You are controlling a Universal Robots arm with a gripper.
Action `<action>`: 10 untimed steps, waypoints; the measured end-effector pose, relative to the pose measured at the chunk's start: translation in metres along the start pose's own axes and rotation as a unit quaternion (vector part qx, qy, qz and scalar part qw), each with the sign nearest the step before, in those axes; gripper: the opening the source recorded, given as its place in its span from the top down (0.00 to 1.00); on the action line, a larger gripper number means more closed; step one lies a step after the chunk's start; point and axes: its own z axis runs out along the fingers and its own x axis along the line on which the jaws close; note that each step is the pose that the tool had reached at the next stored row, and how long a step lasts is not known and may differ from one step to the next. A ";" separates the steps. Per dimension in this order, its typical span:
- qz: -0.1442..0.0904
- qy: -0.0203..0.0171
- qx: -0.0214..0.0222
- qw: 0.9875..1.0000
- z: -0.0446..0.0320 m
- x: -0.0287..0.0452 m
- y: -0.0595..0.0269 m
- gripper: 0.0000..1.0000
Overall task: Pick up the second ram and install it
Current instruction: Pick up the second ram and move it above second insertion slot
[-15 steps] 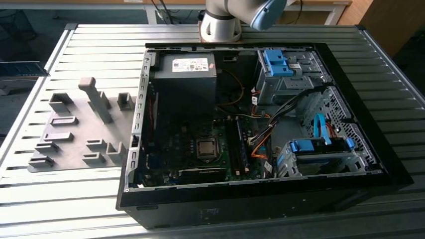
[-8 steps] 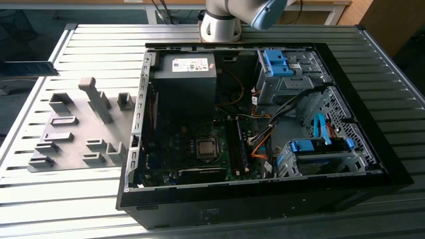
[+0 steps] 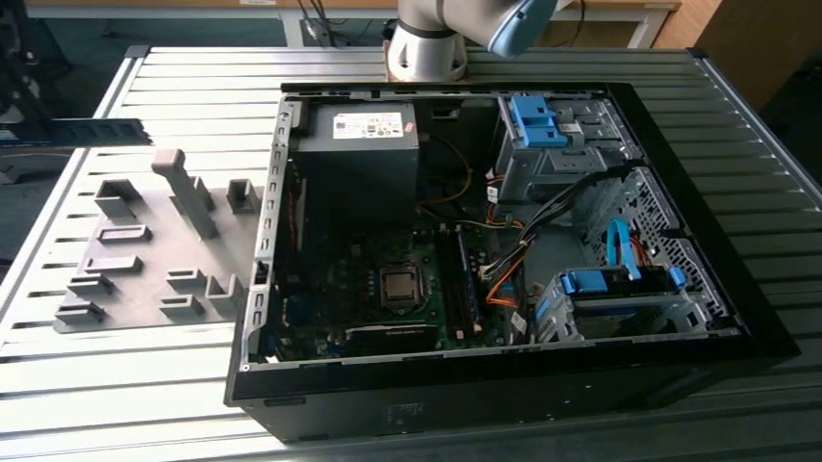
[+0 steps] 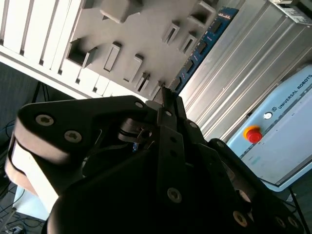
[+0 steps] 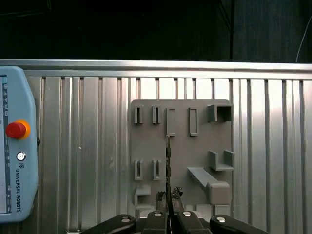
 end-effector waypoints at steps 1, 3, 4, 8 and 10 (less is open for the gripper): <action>0.000 0.000 0.000 1.000 -0.0002 0.0000 -0.0035 0.86; 0.000 0.000 0.000 1.000 -0.0003 -0.0001 -0.0105 0.86; 0.000 0.000 0.000 1.000 -0.0004 -0.0002 -0.0143 0.86; 0.000 0.000 0.000 1.000 -0.0008 -0.0003 -0.0276 0.86; 0.000 0.000 0.000 1.000 -0.0009 -0.0004 -0.0345 0.86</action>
